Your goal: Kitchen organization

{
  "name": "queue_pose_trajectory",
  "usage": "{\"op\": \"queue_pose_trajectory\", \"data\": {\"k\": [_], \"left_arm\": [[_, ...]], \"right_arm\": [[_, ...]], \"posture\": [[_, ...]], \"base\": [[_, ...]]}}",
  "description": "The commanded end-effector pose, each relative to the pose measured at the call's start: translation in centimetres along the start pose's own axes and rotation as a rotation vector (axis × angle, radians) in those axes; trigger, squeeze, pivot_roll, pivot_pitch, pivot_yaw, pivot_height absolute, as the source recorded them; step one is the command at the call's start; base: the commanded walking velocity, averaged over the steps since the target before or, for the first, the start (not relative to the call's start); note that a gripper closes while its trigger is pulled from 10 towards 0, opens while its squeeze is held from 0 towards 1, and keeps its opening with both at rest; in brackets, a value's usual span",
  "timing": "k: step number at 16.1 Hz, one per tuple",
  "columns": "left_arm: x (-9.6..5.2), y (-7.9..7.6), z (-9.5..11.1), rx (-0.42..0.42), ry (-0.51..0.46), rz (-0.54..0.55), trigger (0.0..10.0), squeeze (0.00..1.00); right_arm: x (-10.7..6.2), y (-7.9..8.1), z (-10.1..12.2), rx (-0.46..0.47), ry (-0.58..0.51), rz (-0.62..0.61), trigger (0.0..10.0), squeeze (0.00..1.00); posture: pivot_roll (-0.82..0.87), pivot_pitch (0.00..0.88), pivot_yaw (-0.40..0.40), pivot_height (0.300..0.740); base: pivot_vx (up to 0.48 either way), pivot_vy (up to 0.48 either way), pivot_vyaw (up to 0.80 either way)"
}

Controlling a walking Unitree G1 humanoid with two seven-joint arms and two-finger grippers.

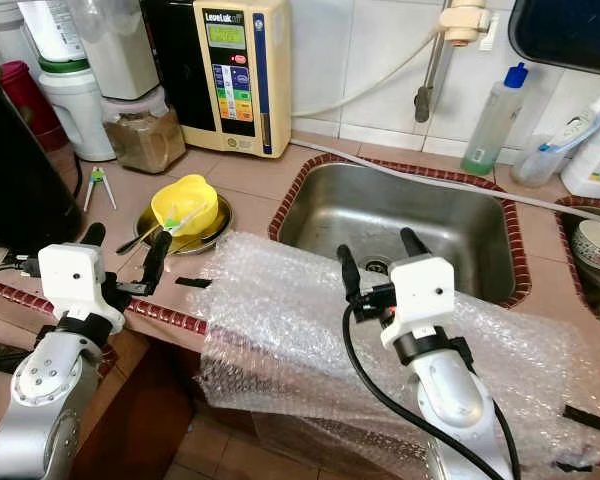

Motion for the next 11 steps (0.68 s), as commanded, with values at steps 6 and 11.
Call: {"op": "queue_pose_trajectory", "data": {"k": [6,11], "left_arm": [[2.5,-0.9,-0.8,-0.039,0.001,-0.007,10.0,0.00],[3.8,-1.2,-2.5,-0.062,0.031,-0.012,10.0,0.00]], "right_arm": [[0.5,1.3,2.0,0.096,-0.047,0.063,10.0,0.00],[0.2,3.0,1.9,0.145,-0.021,0.121,10.0,0.00]], "posture": [[0.01,0.052,0.015,0.740],[-0.02,0.050,0.010,0.740]], "base": [[0.000,0.000,0.00],[0.000,0.000,0.00]]}}
Point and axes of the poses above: a point about 5 cm out from each wrist's last joint towards the gripper, its own x axis pointing out of the wrist towards the gripper, its own z axis along the axis of the wrist's last joint, y = z × x, the point moved 4 cm from there along x, pointing out of the wrist towards the gripper, and after that the axes turned 12 degrees about -x, right-handed, at the moved point
